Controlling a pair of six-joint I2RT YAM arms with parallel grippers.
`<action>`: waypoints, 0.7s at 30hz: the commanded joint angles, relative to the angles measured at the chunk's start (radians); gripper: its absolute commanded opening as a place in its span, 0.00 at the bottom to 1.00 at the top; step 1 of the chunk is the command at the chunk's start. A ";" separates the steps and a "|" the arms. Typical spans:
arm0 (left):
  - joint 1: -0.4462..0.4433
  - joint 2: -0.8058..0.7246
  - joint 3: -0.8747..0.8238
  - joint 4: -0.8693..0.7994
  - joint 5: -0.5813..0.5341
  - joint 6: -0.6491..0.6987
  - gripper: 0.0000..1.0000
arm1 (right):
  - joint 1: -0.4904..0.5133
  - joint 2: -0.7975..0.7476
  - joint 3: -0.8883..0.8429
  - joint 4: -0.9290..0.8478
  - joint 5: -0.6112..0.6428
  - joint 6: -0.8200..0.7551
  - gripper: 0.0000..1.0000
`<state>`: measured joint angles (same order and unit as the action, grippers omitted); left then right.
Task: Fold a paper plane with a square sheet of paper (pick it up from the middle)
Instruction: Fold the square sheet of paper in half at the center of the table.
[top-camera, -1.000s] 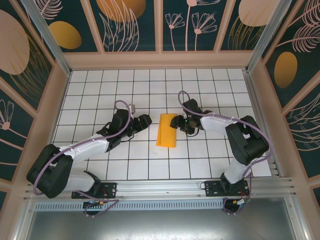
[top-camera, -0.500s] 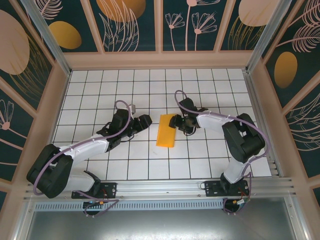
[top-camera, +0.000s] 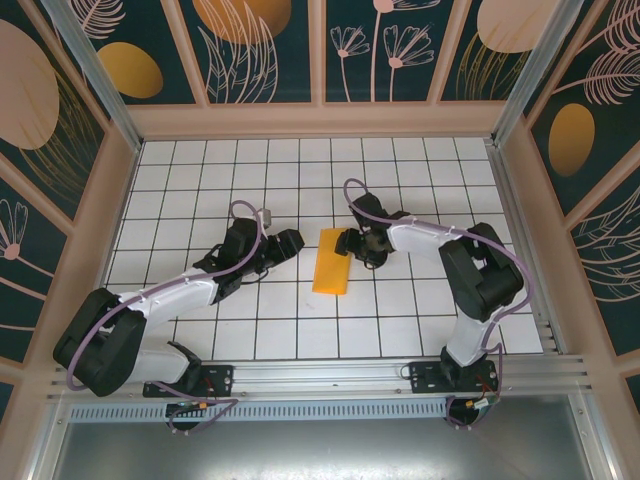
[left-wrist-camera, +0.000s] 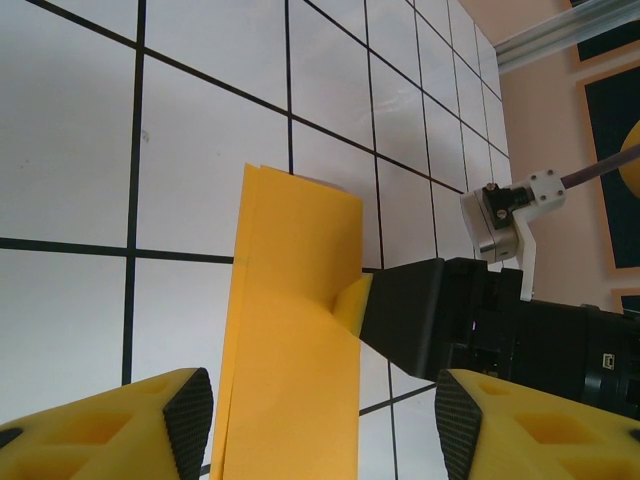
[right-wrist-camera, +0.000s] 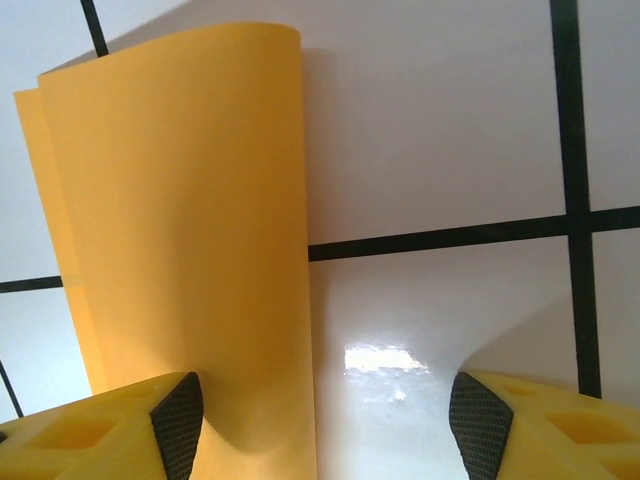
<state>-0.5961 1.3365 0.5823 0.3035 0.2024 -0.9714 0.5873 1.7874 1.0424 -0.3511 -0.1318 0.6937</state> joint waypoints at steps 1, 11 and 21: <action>-0.003 0.015 0.024 0.026 0.013 0.022 0.63 | 0.027 0.082 0.008 0.048 -0.019 0.004 0.72; -0.002 0.012 0.024 0.021 0.012 0.023 0.63 | 0.038 0.118 0.036 0.005 -0.001 -0.002 0.76; -0.003 0.018 0.024 0.028 0.023 0.026 0.63 | 0.038 0.136 0.042 -0.014 0.006 -0.005 0.79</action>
<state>-0.5961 1.3422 0.5838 0.3035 0.2066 -0.9688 0.6060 1.8297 1.1057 -0.4229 -0.1024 0.6933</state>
